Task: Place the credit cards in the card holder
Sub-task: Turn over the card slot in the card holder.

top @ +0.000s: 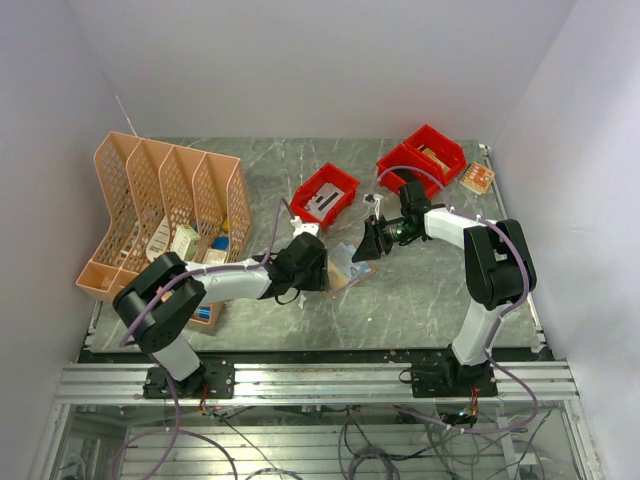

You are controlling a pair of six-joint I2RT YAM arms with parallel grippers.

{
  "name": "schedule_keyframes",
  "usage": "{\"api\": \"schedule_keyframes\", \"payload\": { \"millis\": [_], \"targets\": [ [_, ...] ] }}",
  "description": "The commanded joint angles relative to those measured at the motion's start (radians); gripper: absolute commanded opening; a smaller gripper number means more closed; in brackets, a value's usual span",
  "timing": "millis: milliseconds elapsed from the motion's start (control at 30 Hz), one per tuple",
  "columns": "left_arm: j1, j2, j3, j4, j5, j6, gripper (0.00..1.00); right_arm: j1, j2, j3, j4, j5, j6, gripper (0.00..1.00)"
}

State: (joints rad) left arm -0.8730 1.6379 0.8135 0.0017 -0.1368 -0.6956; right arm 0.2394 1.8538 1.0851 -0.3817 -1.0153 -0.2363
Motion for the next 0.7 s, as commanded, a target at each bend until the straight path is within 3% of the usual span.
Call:
{"api": "schedule_keyframes", "payload": {
  "millis": [0, 200, 367, 667],
  "targets": [
    [0.012, -0.080, -0.024, -0.013, -0.026, 0.004, 0.59, -0.003, 0.010, -0.007, 0.016, -0.050, 0.011, 0.34],
    [0.017, -0.131, -0.017, -0.024, -0.022, 0.005, 0.58, -0.004, 0.016, -0.005, 0.014, -0.070, 0.012, 0.34],
    [0.034, -0.111, -0.005, 0.064, 0.048, -0.024, 0.58, -0.004, 0.020, -0.007, 0.017, -0.082, 0.012, 0.34],
    [0.089, -0.086, -0.049, 0.295, 0.119, -0.170, 0.77, -0.004, 0.035, -0.007, 0.020, -0.127, 0.022, 0.34]
  ]
}}
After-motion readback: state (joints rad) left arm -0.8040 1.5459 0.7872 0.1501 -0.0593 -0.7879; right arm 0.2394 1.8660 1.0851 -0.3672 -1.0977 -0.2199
